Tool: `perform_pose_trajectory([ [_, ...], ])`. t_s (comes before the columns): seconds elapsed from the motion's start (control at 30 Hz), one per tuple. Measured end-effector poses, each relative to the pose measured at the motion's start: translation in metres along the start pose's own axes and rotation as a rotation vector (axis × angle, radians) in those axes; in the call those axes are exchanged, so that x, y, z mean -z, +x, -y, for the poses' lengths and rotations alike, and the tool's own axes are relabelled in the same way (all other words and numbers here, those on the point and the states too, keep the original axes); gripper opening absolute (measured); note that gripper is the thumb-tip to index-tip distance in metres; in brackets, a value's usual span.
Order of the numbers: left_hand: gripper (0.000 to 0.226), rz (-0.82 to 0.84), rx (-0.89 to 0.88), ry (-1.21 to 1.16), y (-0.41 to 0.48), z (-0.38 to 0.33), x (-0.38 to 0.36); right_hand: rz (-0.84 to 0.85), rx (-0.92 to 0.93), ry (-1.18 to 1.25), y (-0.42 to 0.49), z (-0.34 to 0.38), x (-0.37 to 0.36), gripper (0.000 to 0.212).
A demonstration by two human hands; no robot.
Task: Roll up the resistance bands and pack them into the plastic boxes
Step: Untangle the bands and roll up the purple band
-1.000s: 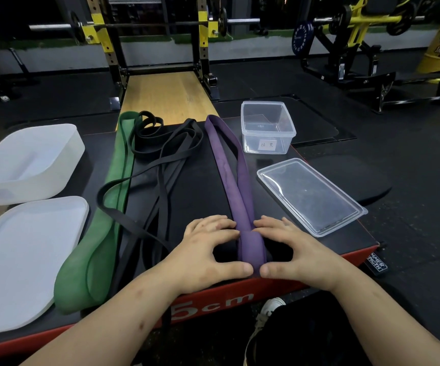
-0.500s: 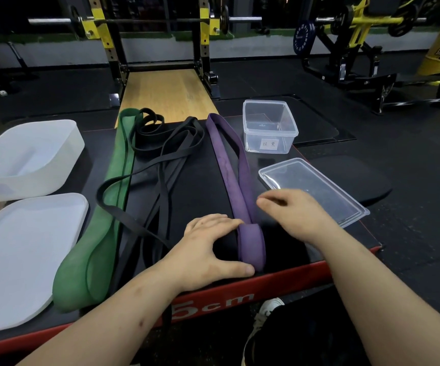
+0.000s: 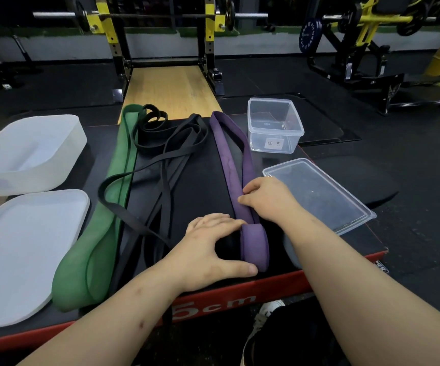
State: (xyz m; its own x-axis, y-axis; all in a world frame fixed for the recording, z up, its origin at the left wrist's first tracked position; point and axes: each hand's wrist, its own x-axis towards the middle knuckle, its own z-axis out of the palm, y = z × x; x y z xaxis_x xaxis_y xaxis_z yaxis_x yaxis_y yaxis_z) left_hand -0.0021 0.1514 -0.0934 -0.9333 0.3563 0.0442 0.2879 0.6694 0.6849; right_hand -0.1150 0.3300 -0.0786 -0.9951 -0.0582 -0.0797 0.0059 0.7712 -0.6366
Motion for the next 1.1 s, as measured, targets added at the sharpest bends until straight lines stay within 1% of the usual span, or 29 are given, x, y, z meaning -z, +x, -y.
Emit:
perform_pose_trajectory([
  [0.17,0.089,-0.008,0.002,-0.001,0.001,0.003,-0.001,0.02,-0.021,0.138,0.007,-0.004,-0.003,0.021],
  [0.27,0.09,-0.007,0.001,0.002,0.001,0.003,-0.001,0.029,-0.052,0.318,0.008,-0.014,0.001,0.027],
  [0.33,0.089,-0.004,0.003,0.007,0.001,0.002,0.0,0.013,-0.043,0.276,0.009,-0.022,0.004,0.03],
  [0.47,0.088,0.009,0.016,0.011,0.0,0.0,0.002,-0.003,-0.009,-0.016,0.011,-0.026,0.004,0.029],
  [0.57,0.087,0.024,0.012,0.007,0.0,-0.001,0.002,-0.003,0.0,-0.091,0.009,-0.024,0.003,0.036],
  [0.7,0.087,0.023,0.005,-0.012,0.0,0.001,0.0,0.004,0.059,-0.063,0.01,-0.018,-0.001,0.063],
  [0.77,0.086,0.014,0.014,-0.021,0.0,0.002,-0.001,0.031,0.074,-0.042,0.013,-0.011,-0.001,0.071],
  [0.9,0.082,-0.032,0.038,-0.033,-0.002,0.0,0.001,0.094,0.121,-0.024,0.016,0.002,-0.006,0.068],
  [1.0,0.083,-0.061,0.054,-0.03,-0.005,-0.001,0.004,0.115,0.16,-0.004,0.017,0.01,-0.011,0.063],
  [1.1,0.074,-0.096,0.034,-0.026,-0.008,-0.003,0.01,0.141,0.168,0.027,0.017,0.013,-0.008,0.061],
])
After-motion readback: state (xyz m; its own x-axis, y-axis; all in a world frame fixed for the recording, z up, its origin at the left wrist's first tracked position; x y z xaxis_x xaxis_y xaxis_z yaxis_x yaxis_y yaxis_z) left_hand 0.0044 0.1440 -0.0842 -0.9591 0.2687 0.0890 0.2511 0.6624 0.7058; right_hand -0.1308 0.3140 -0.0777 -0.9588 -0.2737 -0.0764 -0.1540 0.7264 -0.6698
